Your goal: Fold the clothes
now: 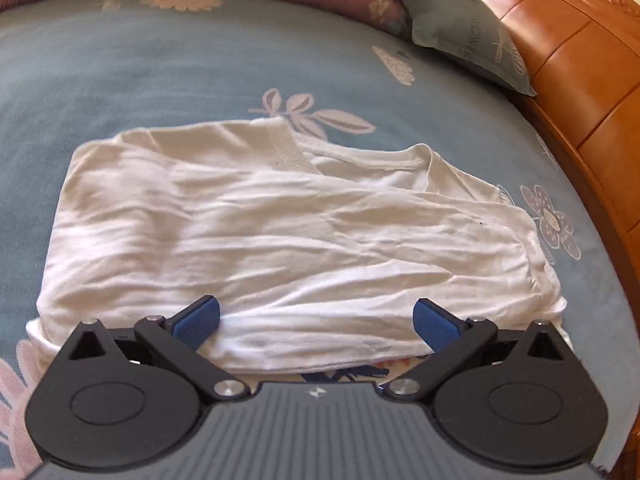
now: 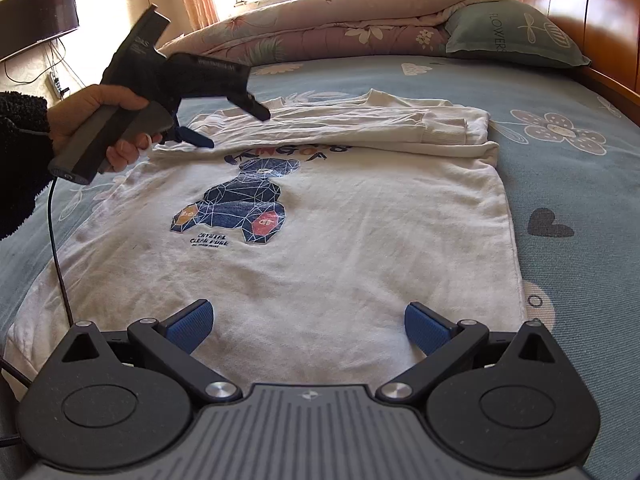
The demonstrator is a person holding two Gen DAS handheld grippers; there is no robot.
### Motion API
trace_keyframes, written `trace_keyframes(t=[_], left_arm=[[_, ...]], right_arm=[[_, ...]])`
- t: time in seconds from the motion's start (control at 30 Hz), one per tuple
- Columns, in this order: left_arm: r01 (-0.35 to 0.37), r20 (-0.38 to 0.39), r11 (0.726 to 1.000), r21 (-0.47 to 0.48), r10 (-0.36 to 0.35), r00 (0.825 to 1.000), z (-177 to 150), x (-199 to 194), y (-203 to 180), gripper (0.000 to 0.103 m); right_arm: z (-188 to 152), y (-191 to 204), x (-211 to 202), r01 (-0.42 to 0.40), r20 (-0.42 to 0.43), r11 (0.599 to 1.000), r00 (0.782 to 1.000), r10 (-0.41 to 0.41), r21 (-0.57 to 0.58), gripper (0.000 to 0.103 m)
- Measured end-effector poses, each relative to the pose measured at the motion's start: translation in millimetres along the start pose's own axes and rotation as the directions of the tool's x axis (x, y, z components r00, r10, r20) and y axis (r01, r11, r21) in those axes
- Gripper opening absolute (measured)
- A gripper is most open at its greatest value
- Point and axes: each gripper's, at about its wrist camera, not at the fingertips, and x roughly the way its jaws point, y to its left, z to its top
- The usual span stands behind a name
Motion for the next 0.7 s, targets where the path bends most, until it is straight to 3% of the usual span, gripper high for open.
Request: trace_keyframes(t=[0.1,0.37,0.53,0.7], left_arm=[[-0.025,-0.017,0.999,0.043,0.026,1.0,2,-14,-16,0.102],[-0.06,0.058,0.977,0.205,0.049,0.997,-12,-101,-56,0.102],[-0.065,0.058,0.969,0.238,0.053,0.997,-44,-141,-68,0.102],[-0.035,0.032,0.974,0.223,0.029,0.999,-88,-154,-69,0.102]], right_arm=[[0,0,-1,-0.003,-0.001,1.0,1.0,0.003,0.001,0.103],[-1,2,-6,-0.039,0.028,0.999,0.999,0.038,0.02,0.103],[-3,13,-13,-0.036,0.067,0.998,0.997,0.038,-0.044,0.103],[-4,25,-28,0.003,0.084,0.996,0.996,0.004,-0.09,0.103]])
